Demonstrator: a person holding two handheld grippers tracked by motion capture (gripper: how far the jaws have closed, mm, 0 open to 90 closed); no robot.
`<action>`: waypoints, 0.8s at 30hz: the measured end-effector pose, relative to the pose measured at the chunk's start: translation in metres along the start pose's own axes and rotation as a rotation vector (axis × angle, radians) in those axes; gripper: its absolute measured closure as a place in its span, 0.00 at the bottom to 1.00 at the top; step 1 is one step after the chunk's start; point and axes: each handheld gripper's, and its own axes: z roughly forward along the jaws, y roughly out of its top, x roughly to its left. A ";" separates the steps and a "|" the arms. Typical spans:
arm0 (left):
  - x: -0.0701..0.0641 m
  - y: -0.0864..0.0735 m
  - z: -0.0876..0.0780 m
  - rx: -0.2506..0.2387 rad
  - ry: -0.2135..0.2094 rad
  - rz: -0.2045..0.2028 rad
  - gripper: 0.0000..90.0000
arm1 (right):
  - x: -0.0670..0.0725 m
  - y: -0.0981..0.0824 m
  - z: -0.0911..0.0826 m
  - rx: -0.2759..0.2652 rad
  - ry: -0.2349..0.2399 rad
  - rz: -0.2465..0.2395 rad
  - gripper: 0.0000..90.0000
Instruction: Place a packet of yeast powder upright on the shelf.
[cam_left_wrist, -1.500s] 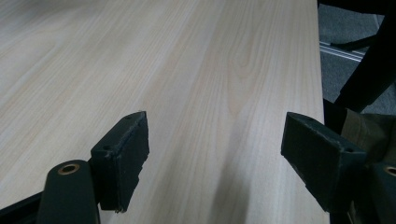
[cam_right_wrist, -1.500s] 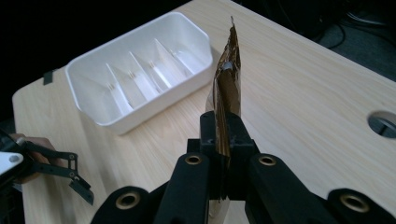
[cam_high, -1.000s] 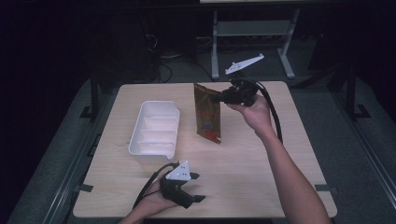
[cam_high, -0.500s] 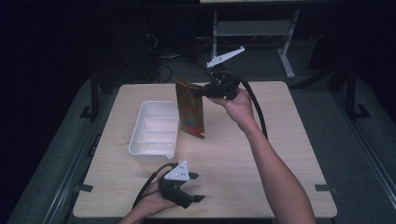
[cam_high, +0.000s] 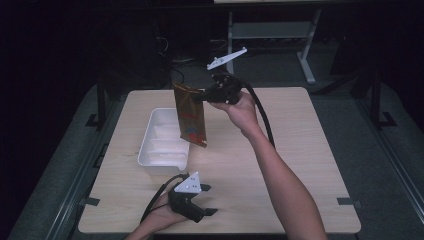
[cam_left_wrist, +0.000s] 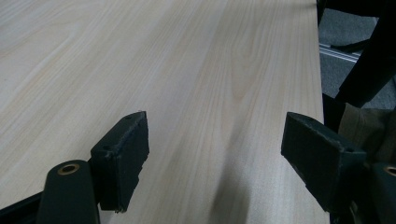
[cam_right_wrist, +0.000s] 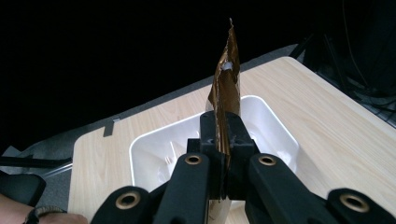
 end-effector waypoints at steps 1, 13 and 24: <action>0.000 0.000 0.000 0.001 -0.001 0.002 0.25 | 0.000 0.001 0.001 0.001 0.002 0.001 0.98; -0.002 -0.001 0.000 0.015 0.003 0.021 0.25 | 0.004 0.010 0.024 0.005 0.031 -0.006 0.98; -0.001 -0.001 -0.001 0.010 0.003 0.013 0.25 | 0.010 0.022 0.044 0.017 0.053 -0.026 0.98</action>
